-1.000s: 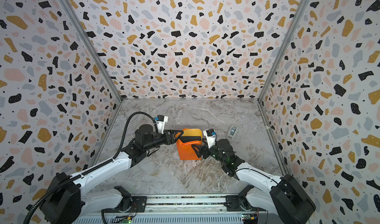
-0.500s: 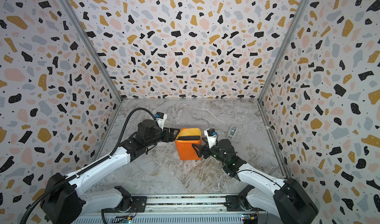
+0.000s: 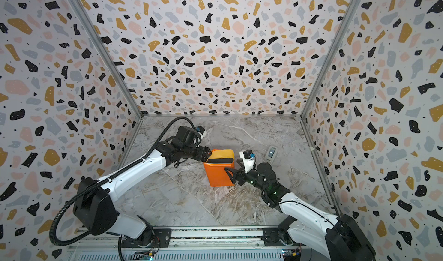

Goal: Wrap a gift box in wrapping paper
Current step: Smooth out the wrapping paper on the gift box.

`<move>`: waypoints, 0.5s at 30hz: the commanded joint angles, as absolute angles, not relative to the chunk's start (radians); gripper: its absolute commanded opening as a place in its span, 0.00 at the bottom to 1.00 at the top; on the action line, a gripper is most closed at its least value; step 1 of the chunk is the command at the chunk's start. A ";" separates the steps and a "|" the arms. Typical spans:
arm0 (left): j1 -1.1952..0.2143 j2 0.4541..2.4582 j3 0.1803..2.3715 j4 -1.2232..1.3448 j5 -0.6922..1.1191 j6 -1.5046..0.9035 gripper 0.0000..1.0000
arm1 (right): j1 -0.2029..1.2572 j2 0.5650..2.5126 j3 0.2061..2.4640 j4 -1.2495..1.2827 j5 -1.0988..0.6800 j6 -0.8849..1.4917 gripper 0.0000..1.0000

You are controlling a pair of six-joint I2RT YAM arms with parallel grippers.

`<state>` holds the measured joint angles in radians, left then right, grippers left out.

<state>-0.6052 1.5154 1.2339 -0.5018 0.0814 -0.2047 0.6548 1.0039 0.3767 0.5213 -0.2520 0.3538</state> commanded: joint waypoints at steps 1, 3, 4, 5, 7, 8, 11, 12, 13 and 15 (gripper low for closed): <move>-0.646 1.559 1.316 -0.642 0.011 -0.120 0.75 | 0.649 0.986 0.396 0.494 -0.243 0.356 0.86; -0.665 1.598 1.367 -0.688 -0.045 -0.098 0.75 | 0.642 0.986 0.393 0.498 -0.252 0.360 0.86; -0.669 1.613 1.388 -0.704 -0.055 -0.091 0.75 | 0.640 0.987 0.393 0.499 -0.254 0.365 0.86; -0.672 1.625 1.407 -0.719 -0.067 -0.086 0.74 | 0.636 0.988 0.391 0.499 -0.257 0.369 0.86; -0.680 1.636 1.433 -0.736 -0.114 -0.077 0.71 | 0.631 0.992 0.388 0.509 -0.260 0.375 0.86; -0.684 1.641 1.446 -0.748 -0.149 -0.070 0.67 | 0.628 0.996 0.387 0.512 -0.264 0.380 0.86; -0.686 1.652 1.479 -0.774 -0.186 -0.055 0.56 | 0.620 1.011 0.388 0.514 -0.273 0.386 0.86; -0.687 1.652 1.485 -0.772 -0.181 -0.051 0.52 | 0.617 1.015 0.387 0.514 -0.277 0.388 0.86; -0.687 1.651 1.490 -0.772 -0.170 -0.045 0.48 | 0.614 1.018 0.387 0.514 -0.278 0.389 0.86; -0.687 1.649 1.499 -0.769 -0.142 -0.038 0.40 | 0.608 1.020 0.387 0.515 -0.282 0.393 0.86</move>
